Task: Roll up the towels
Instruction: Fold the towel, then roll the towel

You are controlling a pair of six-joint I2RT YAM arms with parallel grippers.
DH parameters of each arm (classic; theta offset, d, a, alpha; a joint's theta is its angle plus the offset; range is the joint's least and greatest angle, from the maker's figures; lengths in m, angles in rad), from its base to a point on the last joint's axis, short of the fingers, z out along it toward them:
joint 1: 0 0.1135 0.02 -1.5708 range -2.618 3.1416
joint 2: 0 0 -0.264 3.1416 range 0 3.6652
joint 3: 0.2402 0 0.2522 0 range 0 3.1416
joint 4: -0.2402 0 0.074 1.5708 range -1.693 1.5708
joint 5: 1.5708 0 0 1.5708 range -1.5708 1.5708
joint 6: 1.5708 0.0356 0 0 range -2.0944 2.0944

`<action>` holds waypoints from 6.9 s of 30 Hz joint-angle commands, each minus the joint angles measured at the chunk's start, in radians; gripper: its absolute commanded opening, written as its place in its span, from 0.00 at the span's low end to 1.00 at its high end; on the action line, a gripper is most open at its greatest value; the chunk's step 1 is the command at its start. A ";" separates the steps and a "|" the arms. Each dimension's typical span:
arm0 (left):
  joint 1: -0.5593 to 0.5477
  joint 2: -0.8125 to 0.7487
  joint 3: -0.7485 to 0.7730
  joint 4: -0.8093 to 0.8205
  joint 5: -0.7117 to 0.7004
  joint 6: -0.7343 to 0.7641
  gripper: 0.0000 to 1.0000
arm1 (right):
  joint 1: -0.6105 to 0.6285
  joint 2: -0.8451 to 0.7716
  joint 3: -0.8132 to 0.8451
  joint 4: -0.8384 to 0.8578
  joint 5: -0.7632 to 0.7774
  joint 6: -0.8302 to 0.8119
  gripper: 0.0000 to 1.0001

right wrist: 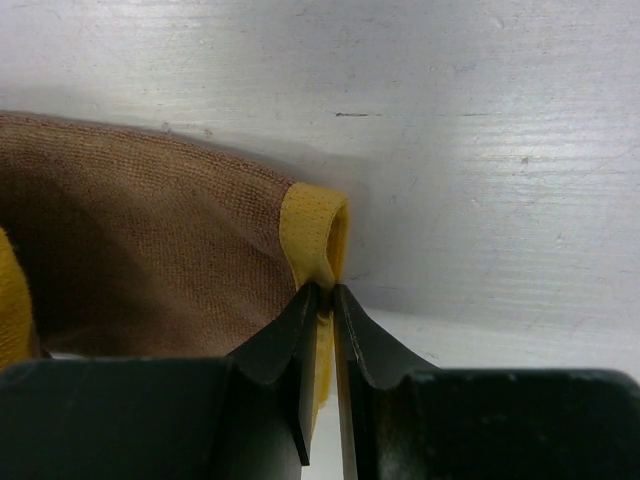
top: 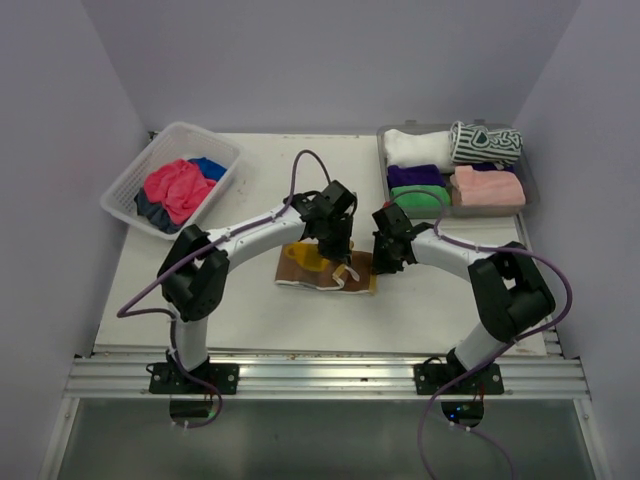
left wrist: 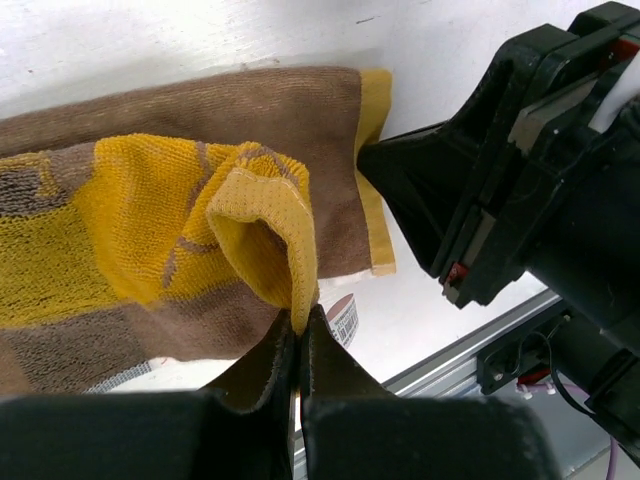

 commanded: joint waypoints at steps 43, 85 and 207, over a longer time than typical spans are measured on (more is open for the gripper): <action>-0.006 -0.043 0.084 0.007 0.049 -0.067 0.40 | 0.000 -0.288 -0.010 -0.183 0.144 0.024 0.24; 0.279 -0.118 -0.372 0.150 0.077 0.086 0.25 | 0.031 -0.116 0.015 -0.056 0.051 0.012 0.18; 0.042 -0.554 -0.737 0.197 -0.018 -0.047 0.41 | 0.483 -0.270 -0.094 -0.091 0.166 0.228 0.35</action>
